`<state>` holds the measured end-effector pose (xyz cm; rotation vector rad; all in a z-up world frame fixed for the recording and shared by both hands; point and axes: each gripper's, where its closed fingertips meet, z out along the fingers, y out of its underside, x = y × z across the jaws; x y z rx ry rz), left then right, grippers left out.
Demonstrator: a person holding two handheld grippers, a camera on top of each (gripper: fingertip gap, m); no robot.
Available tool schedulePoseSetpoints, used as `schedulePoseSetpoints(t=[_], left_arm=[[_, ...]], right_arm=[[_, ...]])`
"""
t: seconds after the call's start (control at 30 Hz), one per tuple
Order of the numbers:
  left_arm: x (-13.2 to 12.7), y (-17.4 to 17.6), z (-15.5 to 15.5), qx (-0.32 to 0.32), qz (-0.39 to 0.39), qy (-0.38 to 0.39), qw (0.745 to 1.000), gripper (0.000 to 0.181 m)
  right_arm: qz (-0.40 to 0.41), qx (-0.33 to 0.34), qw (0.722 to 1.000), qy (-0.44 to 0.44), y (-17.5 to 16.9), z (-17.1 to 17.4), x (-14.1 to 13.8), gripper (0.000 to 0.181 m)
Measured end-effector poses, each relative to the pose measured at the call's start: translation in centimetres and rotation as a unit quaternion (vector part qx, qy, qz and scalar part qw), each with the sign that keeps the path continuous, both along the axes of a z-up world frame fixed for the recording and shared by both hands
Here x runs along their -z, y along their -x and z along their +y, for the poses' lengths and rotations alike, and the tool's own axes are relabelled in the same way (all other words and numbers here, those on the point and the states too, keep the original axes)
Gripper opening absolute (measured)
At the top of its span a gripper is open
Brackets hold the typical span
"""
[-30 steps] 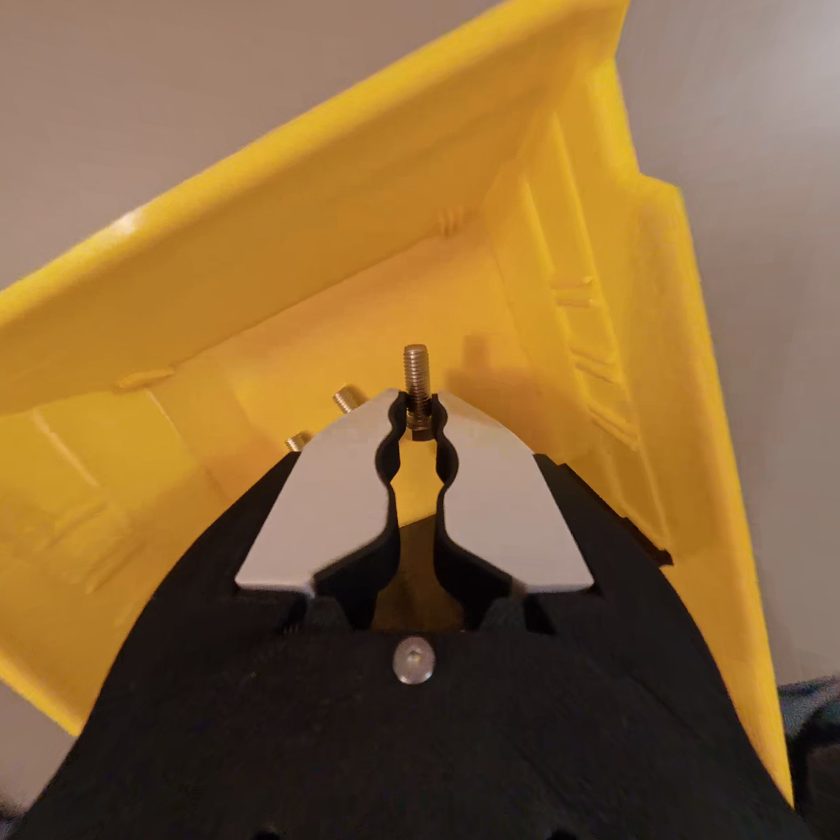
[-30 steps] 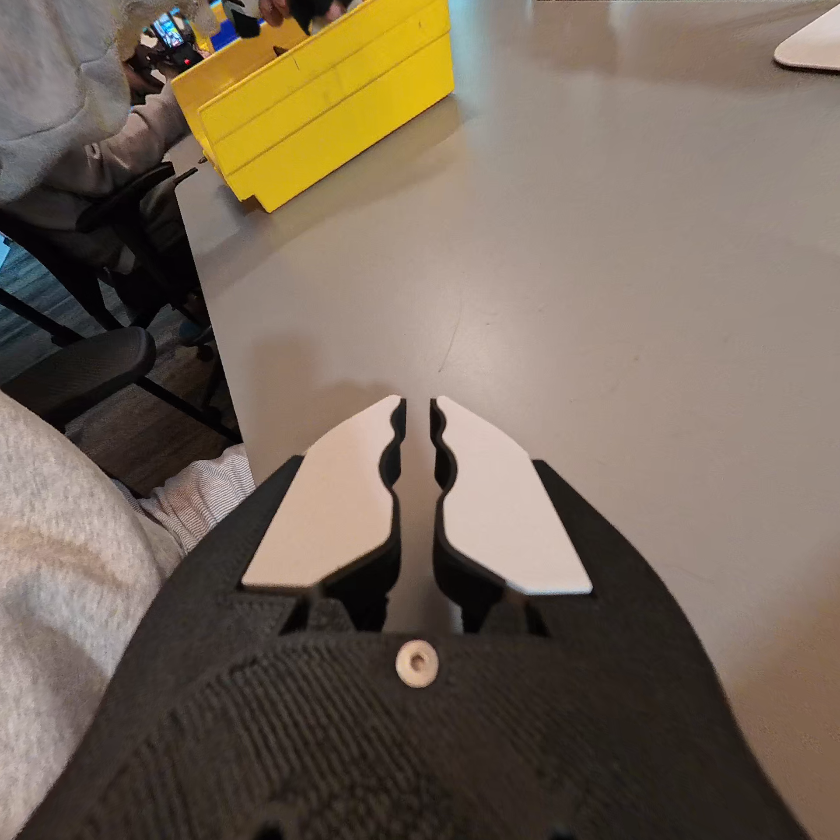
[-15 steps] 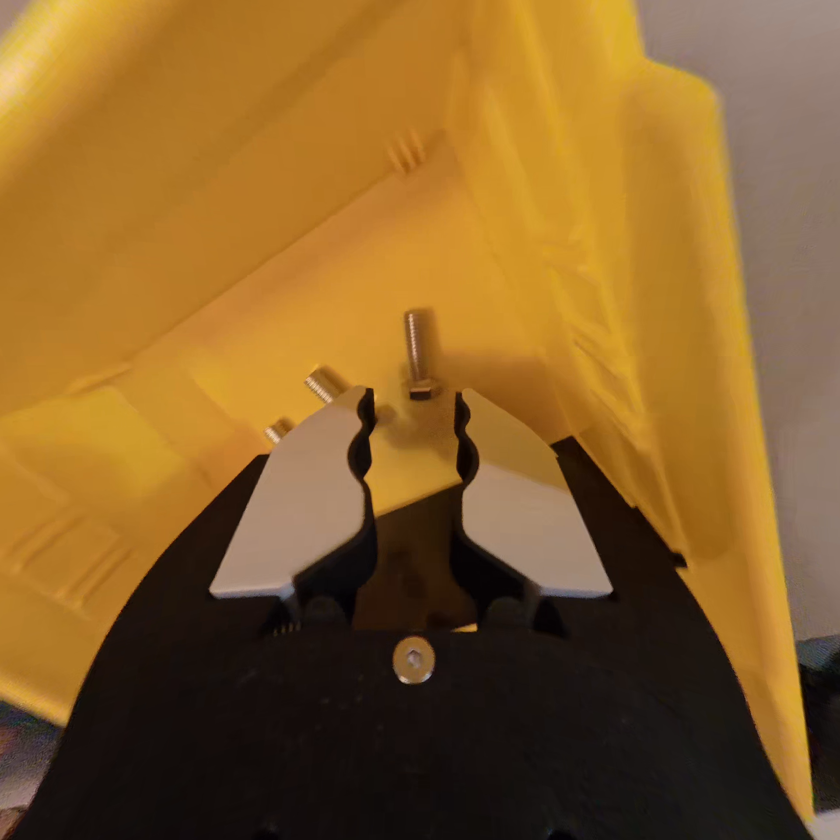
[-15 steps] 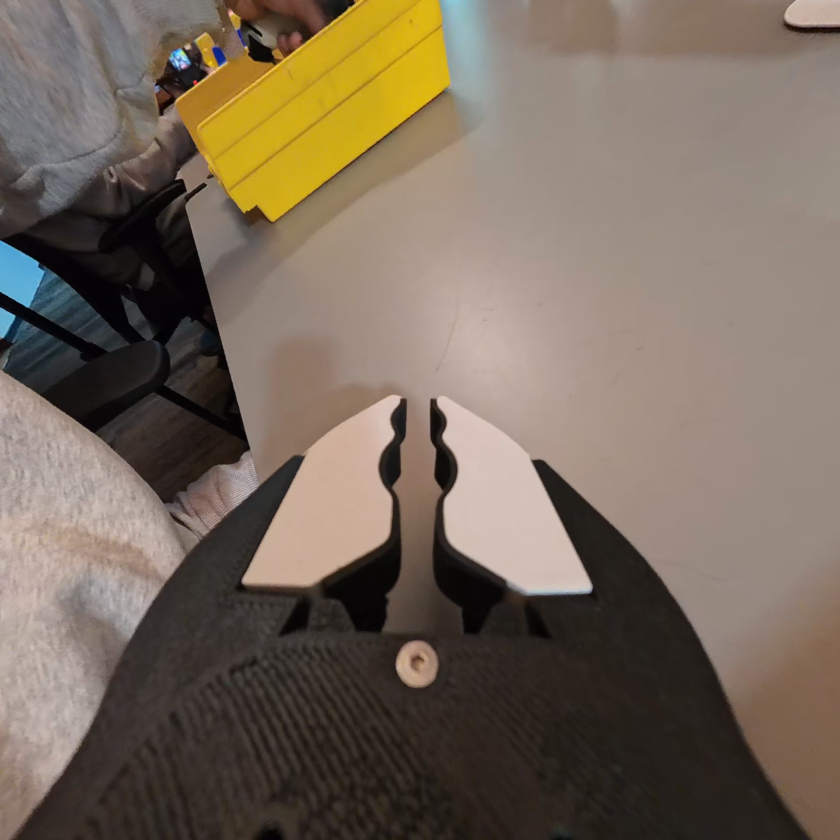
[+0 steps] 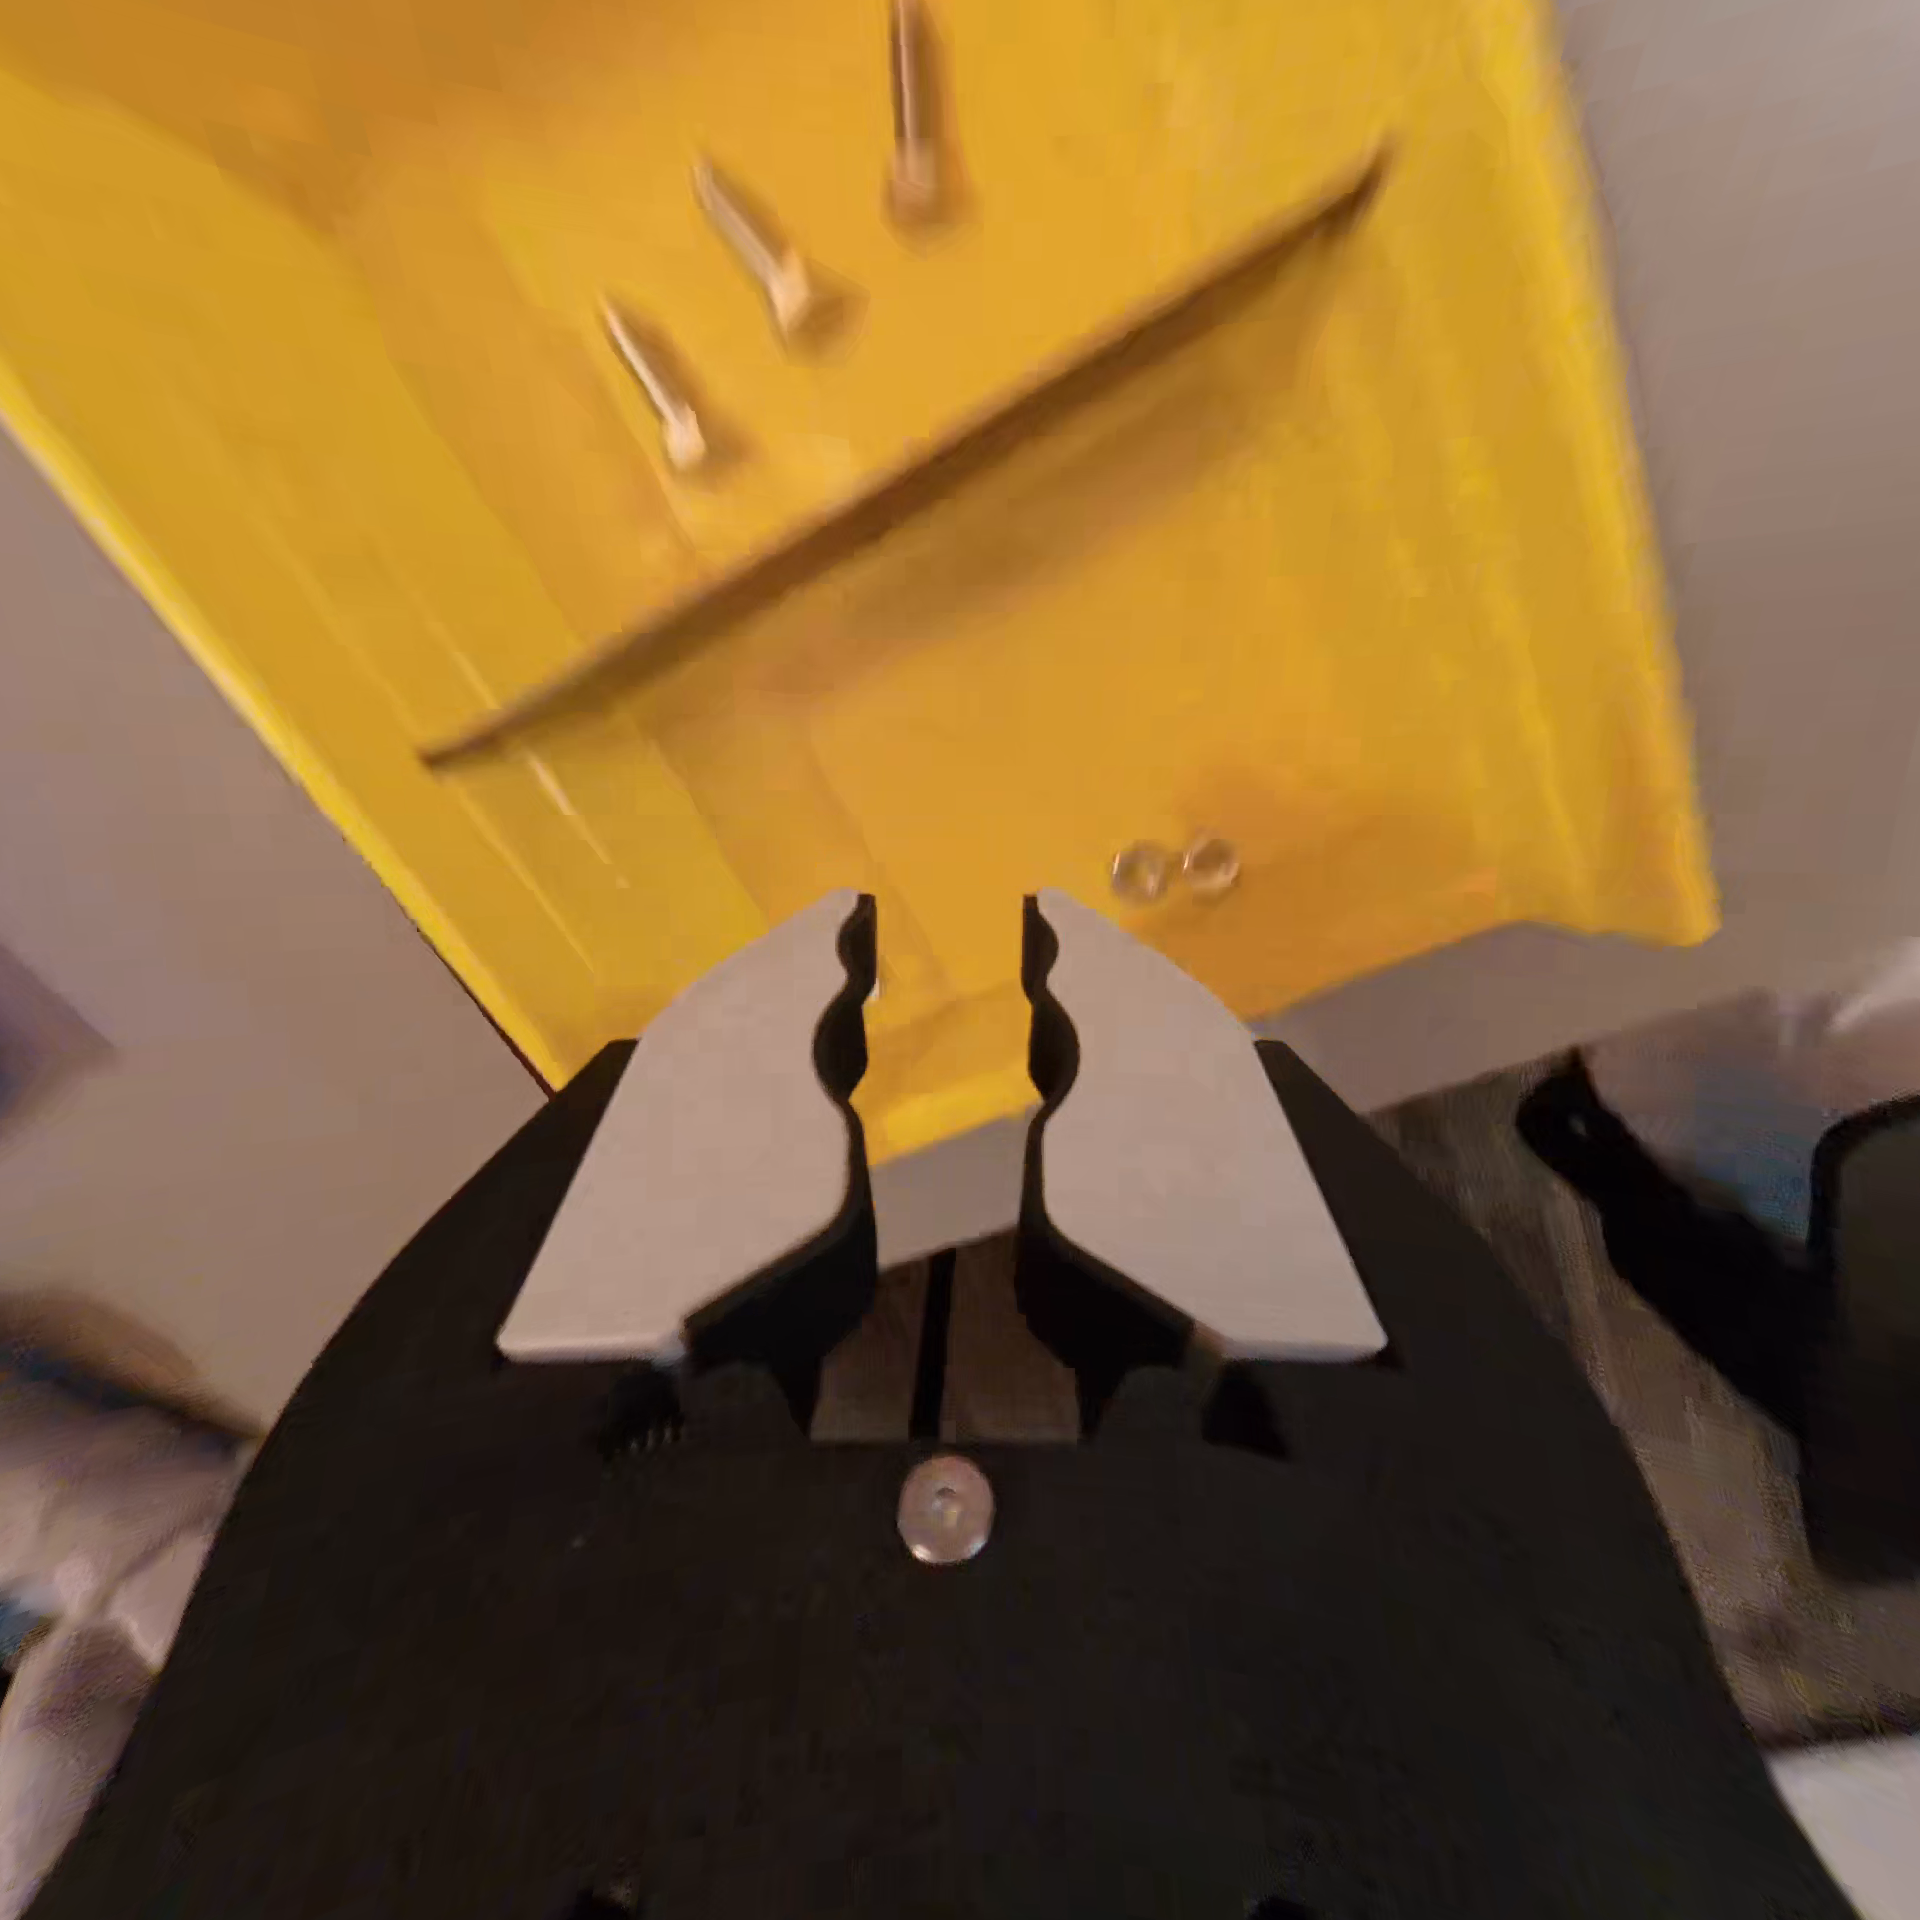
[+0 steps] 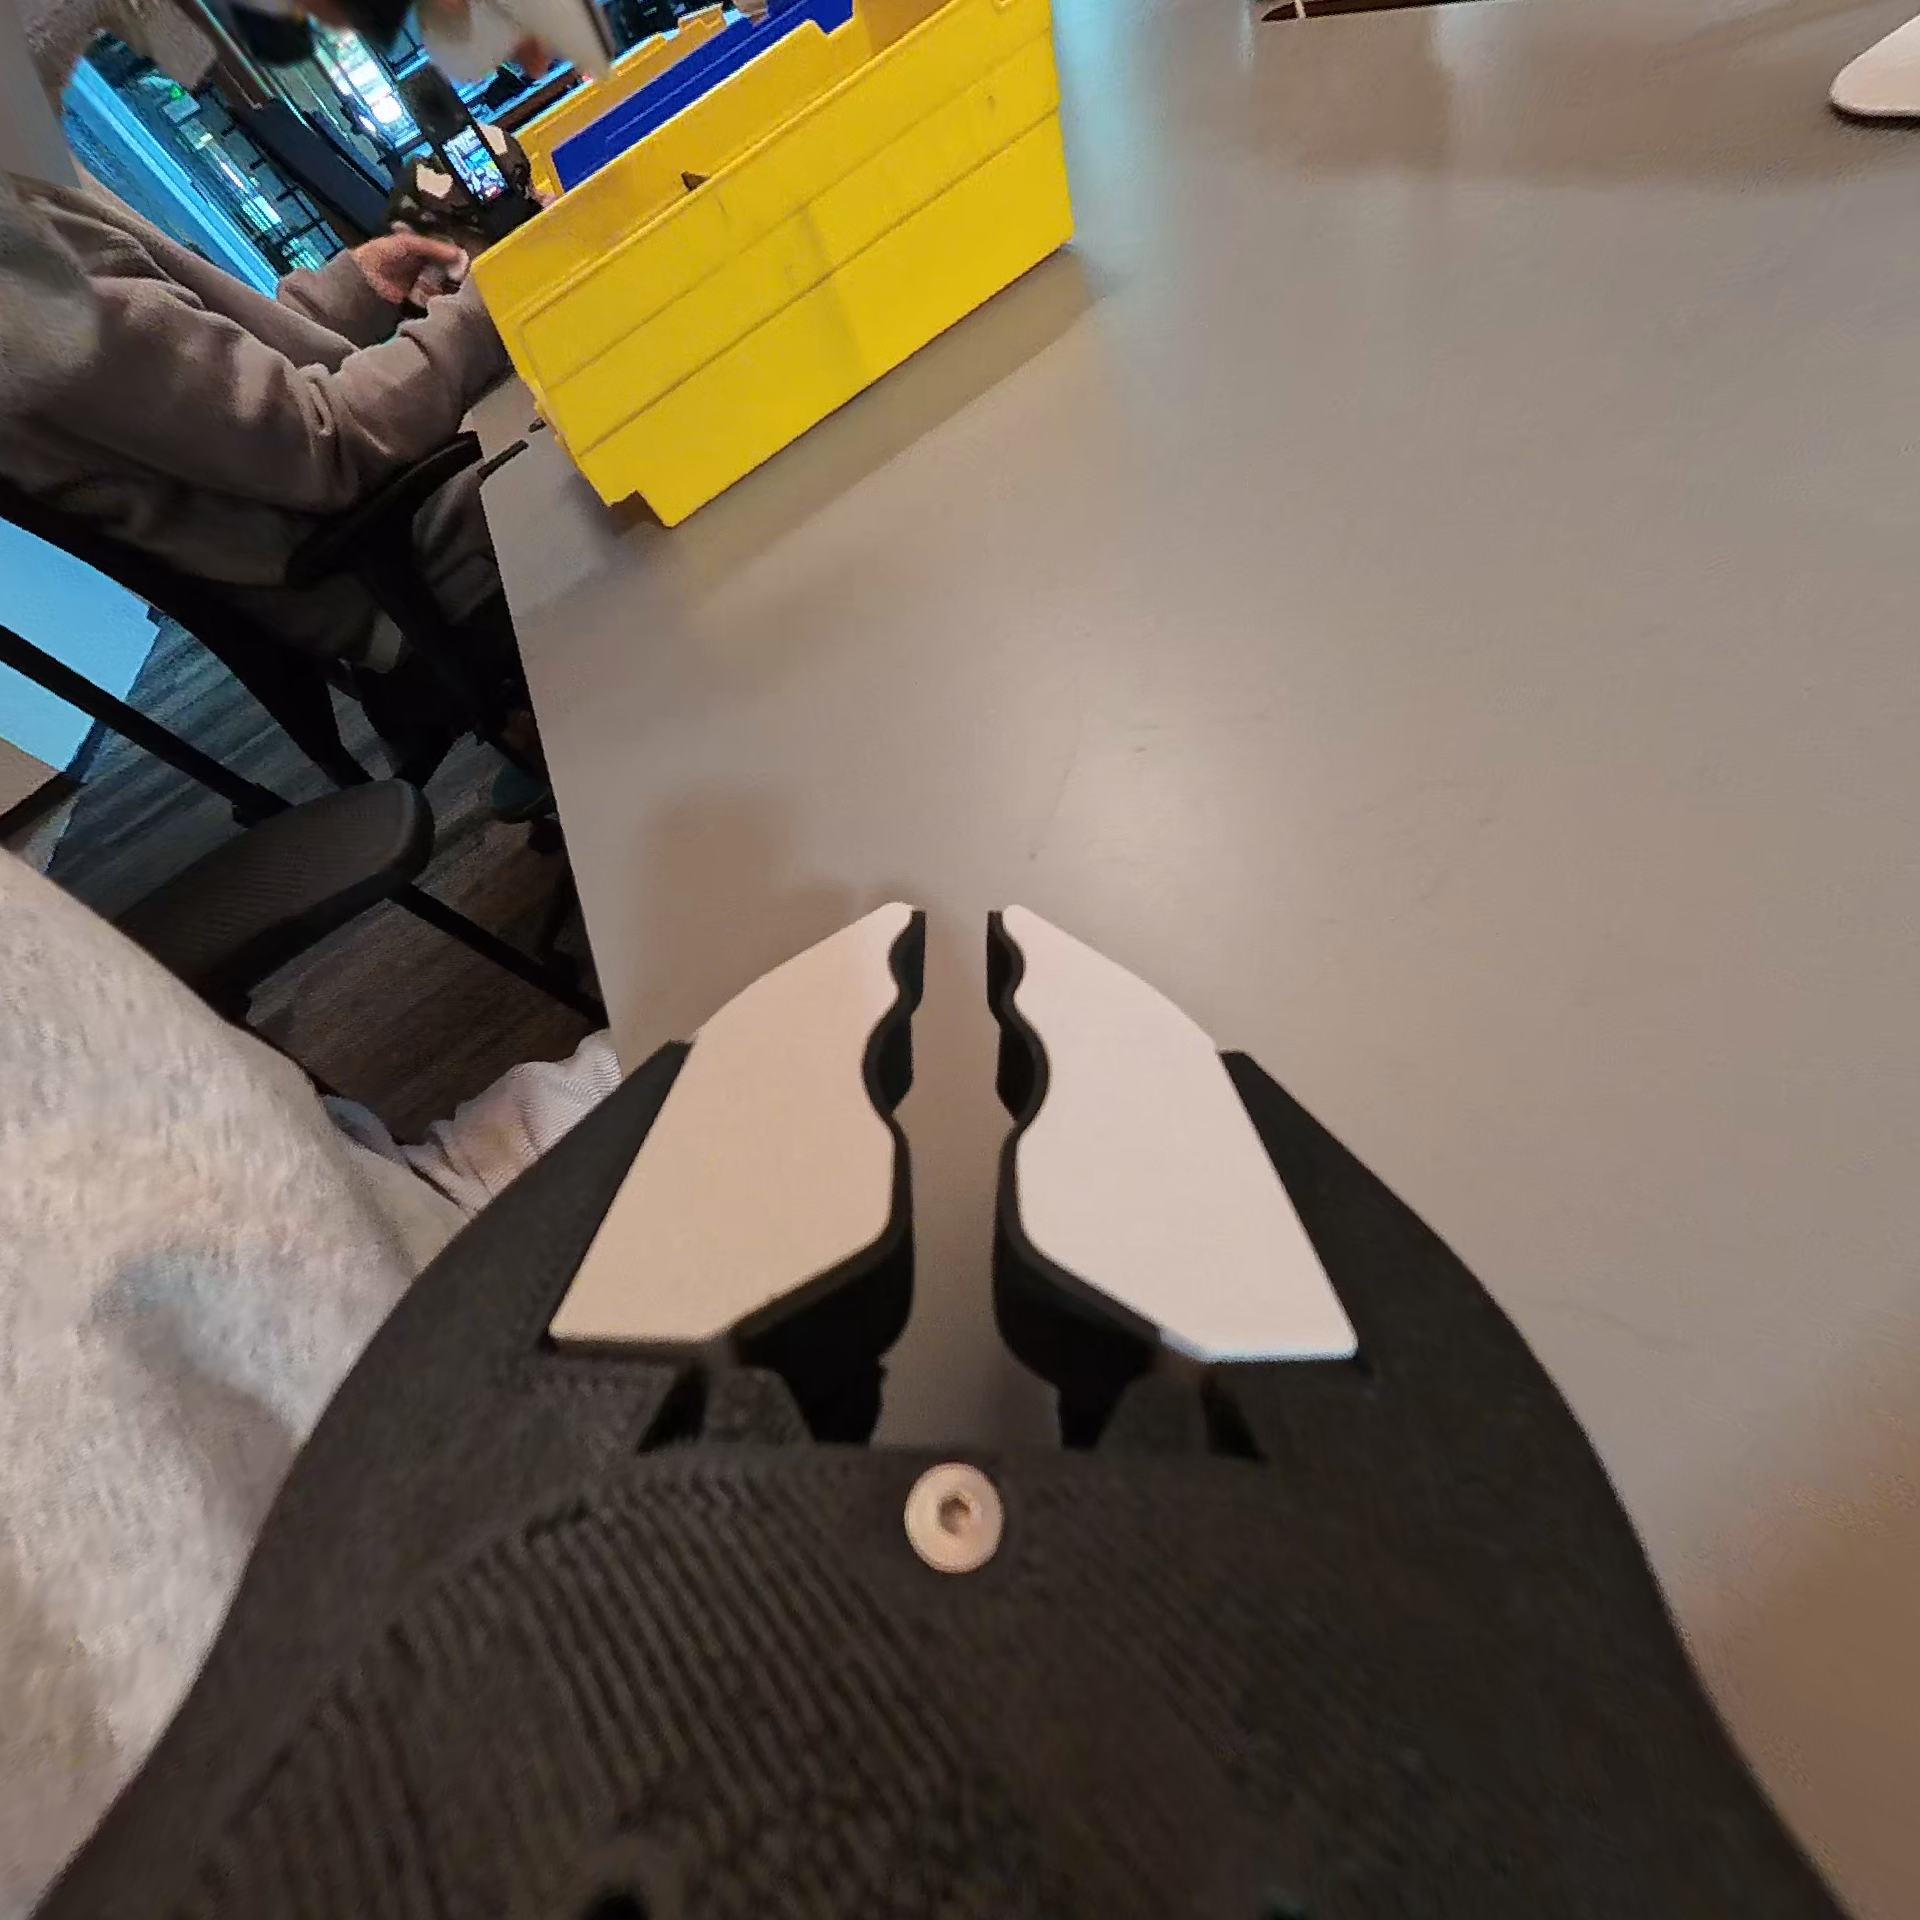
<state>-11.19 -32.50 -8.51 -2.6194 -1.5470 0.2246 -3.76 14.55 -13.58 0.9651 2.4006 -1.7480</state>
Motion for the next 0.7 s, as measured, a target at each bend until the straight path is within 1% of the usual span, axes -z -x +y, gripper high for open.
schedulePoseSetpoints(t=[0.03, 0.1, 0.17, 0.27, 0.33, 0.47, 0.63, 0.7], left_arm=[[1.5, -1.1, -0.9, -0.006, -0.029, 0.015, 0.999, 0.029], [4.0, -2.1, -2.3, -0.028, -0.062, 0.036, 0.997, 0.028], [6.2, -2.4, -3.1, -0.052, -0.086, 0.038, 0.994, 0.020], [8.2, -2.8, -4.0, -0.077, -0.124, 0.048, 0.988, 0.006], [8.7, -2.9, -3.8, -0.082, -0.141, 0.040, 0.986, 0.004], [8.4, -2.4, -3.8, -0.089, -0.139, 0.046, 0.985, 0.005], [8.5, -3.3, -3.8, -0.096, -0.166, 0.043, 0.981, 0.006], [8.6, -3.2, -3.8, -0.104, -0.164, 0.041, 0.980, 0.007]], right_arm=[[-0.001, -0.002, 1.000, 0.001, -0.1, -0.1, 0.0, 0.011], [-0.004, -0.006, 1.000, 0.003, -0.2, -0.2, 0.0, 0.011], [-0.005, -0.009, 1.000, 0.004, -0.4, -0.4, 0.0, 0.011], [-0.001, -0.012, 1.000, 0.006, -0.7, -0.5, -0.1, 0.011], [0.005, -0.012, 1.000, 0.006, -0.8, -0.5, -0.2, 0.011], [0.008, -0.013, 1.000, 0.004, -0.8, -0.7, -0.3, 0.011], [0.000, -0.016, 1.000, 0.004, -0.8, -0.8, -0.1, 0.011], [0.000, -0.015, 1.000, 0.008, -0.8, -0.7, -0.2, 0.011]])
